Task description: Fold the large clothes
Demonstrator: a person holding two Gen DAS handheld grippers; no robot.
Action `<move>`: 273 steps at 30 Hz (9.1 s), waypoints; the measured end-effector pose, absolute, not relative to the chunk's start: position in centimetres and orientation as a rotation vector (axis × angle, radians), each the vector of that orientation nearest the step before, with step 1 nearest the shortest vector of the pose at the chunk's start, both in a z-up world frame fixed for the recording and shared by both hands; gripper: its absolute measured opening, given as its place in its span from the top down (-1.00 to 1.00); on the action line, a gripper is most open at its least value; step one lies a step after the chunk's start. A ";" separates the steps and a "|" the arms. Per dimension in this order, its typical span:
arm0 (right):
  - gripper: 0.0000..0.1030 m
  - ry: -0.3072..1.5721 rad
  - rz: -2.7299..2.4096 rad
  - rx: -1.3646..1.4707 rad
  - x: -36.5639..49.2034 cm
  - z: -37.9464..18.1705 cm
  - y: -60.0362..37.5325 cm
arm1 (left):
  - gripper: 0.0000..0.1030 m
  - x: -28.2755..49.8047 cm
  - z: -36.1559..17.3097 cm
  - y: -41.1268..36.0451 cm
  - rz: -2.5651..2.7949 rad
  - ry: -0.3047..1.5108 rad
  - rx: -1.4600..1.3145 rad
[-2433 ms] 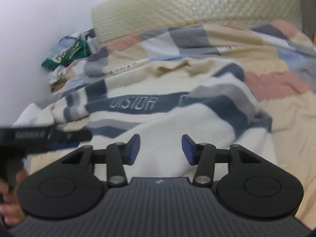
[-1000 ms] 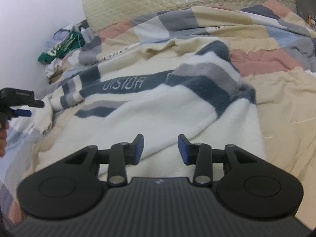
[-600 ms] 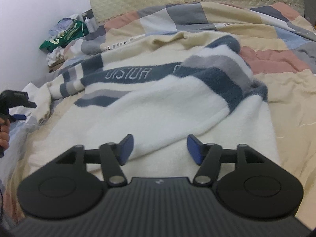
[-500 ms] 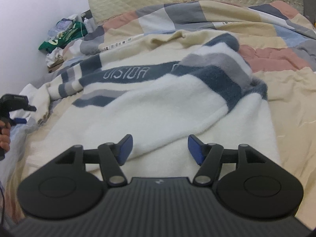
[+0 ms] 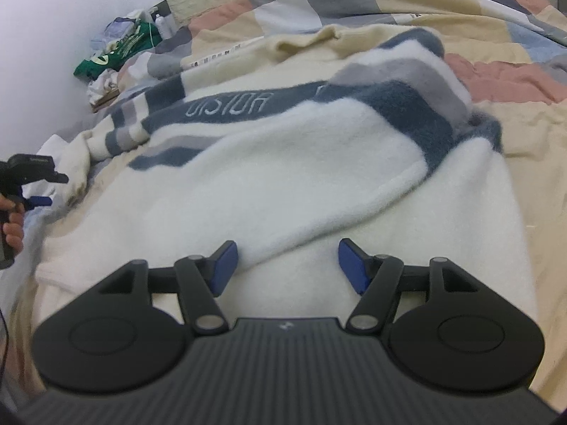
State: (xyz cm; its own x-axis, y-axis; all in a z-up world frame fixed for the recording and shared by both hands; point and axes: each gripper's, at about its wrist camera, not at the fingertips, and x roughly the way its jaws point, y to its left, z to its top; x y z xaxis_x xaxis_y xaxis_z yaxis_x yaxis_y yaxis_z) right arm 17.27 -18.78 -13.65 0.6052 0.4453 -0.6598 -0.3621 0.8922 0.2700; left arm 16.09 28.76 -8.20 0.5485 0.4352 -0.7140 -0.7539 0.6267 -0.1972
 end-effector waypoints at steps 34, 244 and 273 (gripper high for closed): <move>-0.35 0.777 0.452 0.035 17.6 -13.7 -17.6 | 0.73 16.6 -6.3 29.8 0.622 0.403 -0.708; 0.78 0.415 0.707 0.957 -5.1 1.7 -34.3 | 0.53 -9.1 6.4 12.8 -0.437 0.745 -0.901; 0.75 0.716 0.390 0.914 23.1 -11.1 -34.1 | 0.49 22.6 -9.2 10.5 -0.153 0.763 -0.802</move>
